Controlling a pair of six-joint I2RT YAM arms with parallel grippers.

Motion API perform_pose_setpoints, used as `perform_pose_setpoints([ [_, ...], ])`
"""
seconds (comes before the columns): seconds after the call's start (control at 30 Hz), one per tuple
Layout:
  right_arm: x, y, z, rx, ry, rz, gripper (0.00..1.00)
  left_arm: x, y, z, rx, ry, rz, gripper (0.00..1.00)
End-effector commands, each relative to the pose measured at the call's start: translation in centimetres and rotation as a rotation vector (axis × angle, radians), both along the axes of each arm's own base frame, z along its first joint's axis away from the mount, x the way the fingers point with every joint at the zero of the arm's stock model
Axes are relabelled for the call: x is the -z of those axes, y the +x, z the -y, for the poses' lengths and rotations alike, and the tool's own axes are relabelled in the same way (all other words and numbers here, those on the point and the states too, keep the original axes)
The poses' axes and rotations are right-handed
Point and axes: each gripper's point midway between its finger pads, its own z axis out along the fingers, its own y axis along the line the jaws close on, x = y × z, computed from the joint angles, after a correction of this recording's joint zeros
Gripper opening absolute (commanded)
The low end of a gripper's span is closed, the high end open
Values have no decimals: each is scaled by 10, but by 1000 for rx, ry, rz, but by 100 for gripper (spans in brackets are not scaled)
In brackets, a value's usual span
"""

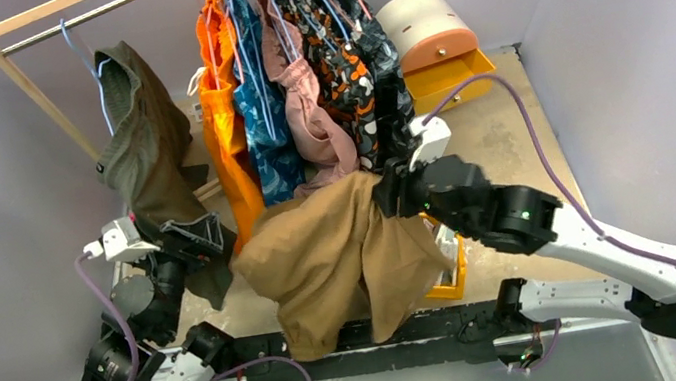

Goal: Place the shorts on the hanger
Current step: Adjust the shorts at the center of the board.

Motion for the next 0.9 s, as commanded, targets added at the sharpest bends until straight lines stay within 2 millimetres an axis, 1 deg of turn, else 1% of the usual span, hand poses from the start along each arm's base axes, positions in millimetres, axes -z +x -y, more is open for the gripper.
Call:
perform_pose_setpoints([
  [0.0, 60, 5, 55, 256, -139, -135, 69, 4, 7, 4, -9, 8, -31, 87],
  [0.07, 58, 1, 61, 242, -146, -128, 75, 6, 9, 5, -7, 14, -39, 87],
  [0.13, 43, -4, 57, 160, -136, -77, 76, 7, 10, 6, -7, 15, -42, 87],
  [0.17, 30, -8, 49, 75, -125, -31, 76, 7, 10, 7, -6, 17, -43, 87],
  [0.23, 1, -21, 24, -134, -83, 90, 75, 8, 10, 7, -7, 21, -47, 87],
  [0.27, -10, -30, 11, -237, -60, 130, 75, 8, 11, 7, -6, 21, -47, 87],
  [0.3, -14, -42, -5, -351, -45, 148, 75, 8, 11, 7, -8, 20, -46, 87],
  [0.33, -14, -52, -20, -448, -38, 149, 75, 8, 11, 7, -9, 20, -47, 87],
  [0.37, -7, -58, -34, -520, -45, 130, 75, 8, 11, 6, -11, 20, -48, 87],
  [0.4, 6, -62, -51, -588, -61, 93, 75, 8, 11, 6, -13, 19, -48, 87],
  [0.47, 13, -75, -78, -679, -38, 77, 75, 9, 11, 6, -15, 19, -50, 87],
  [0.53, 18, -93, -107, -725, -28, 93, 77, 8, 11, 6, -15, 17, -49, 87],
  [0.6, 38, -105, -133, -738, -103, 92, 78, 9, 11, 5, -17, 17, -50, 87],
  [0.67, 62, -113, -154, -725, -191, 90, 78, 9, 11, 5, -17, 17, -49, 87],
  [0.77, 93, -109, -173, -667, -281, 86, 81, 9, 11, 6, -16, 14, -50, 87],
  [0.87, 118, -97, -179, -568, -346, 60, 83, 9, 11, 7, -11, 12, -50, 87],
])
